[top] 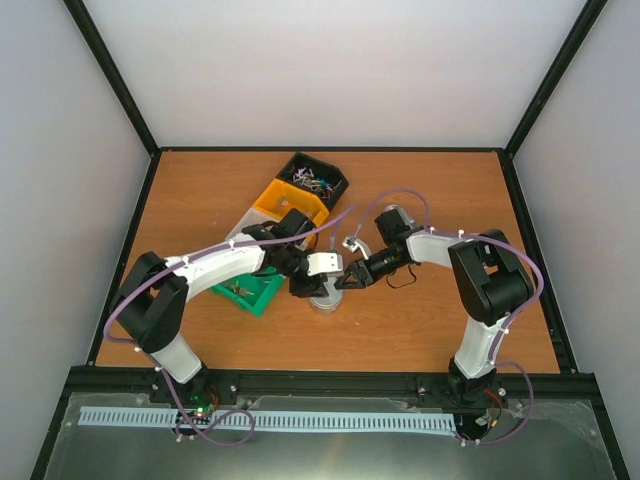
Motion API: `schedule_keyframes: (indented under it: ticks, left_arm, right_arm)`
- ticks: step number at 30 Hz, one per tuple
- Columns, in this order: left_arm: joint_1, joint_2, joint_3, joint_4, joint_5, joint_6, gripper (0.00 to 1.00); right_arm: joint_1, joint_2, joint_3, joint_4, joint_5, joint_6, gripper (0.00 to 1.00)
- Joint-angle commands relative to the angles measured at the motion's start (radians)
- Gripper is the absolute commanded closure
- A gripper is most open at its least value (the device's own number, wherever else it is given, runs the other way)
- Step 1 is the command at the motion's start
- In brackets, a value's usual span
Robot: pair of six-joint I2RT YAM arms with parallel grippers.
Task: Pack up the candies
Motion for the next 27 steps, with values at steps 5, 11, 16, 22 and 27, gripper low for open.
schedule_keyframes:
  ticks: [5,11,16,22,27]
  left_arm:
    - [0.04,0.009,-0.035,-0.061,0.014,0.046,0.55]
    - [0.041,0.009,-0.018,-0.064,0.026,0.034,0.57]
    - [0.048,-0.039,0.002,-0.081,0.015,0.041,0.58]
    - [0.045,-0.033,-0.004,-0.074,-0.029,0.052,0.59]
    - [0.011,-0.049,-0.034,-0.044,-0.053,0.055,0.55]
  right_arm:
    - [0.005,-0.003,0.024,-0.004,0.045,-0.004,0.49]
    - [0.011,0.0,0.077,0.001,0.037,0.022,0.44]
    - [0.028,-0.005,0.096,0.0,0.052,0.029,0.42]
    - [0.042,0.011,0.073,-0.023,0.073,-0.012,0.44]
    - [0.041,-0.016,0.031,-0.021,0.1,-0.054,0.42]
